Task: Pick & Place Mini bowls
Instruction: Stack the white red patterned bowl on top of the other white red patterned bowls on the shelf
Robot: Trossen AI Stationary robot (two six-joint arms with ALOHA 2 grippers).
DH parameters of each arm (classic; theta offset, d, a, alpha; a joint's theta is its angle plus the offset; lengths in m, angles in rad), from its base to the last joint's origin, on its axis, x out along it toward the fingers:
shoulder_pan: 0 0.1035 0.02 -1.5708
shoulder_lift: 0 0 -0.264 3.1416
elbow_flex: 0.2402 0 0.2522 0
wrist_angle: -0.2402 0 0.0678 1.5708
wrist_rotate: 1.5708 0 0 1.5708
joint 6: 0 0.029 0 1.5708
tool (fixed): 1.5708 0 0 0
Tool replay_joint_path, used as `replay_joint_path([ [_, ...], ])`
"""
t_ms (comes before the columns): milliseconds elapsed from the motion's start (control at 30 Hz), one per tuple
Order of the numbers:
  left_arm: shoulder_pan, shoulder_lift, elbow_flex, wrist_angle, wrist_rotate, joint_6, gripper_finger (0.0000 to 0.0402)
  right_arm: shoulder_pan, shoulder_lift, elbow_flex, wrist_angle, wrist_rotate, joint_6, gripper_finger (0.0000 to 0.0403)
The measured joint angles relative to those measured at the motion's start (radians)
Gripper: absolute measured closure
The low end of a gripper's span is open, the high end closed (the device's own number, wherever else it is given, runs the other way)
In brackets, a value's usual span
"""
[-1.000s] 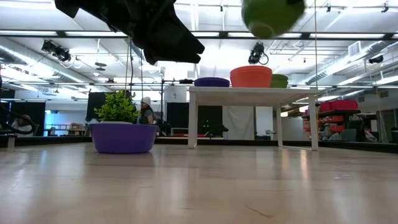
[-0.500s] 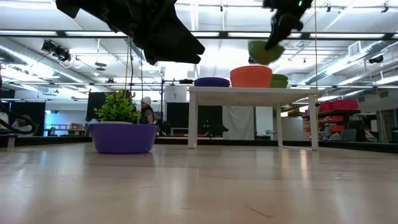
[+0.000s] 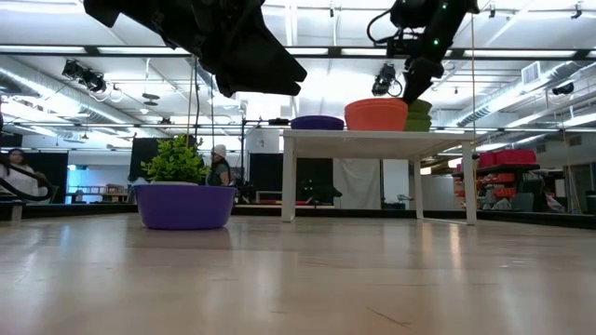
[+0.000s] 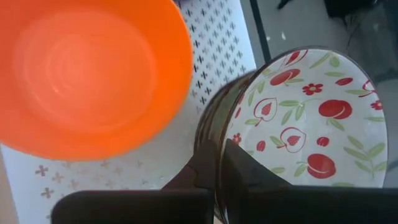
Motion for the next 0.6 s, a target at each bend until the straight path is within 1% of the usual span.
replay_joint_path([
  [233,0.0,0.0,0.0,0.0,0.0,0.0,0.0218,-0.022,0.005,0.0,-0.013,0.001,0.026,0.039],
  [467,0.0,0.0,0.0,0.0,0.0,-0.001,0.0218,-0.024,0.022,0.0,0.011,0.001,0.026,0.0364],
  [600,0.0,0.0,0.0,0.0,0.0,-0.001,0.0218,-0.033,0.041,0.0,0.039,-0.002,0.026,0.0355],
])
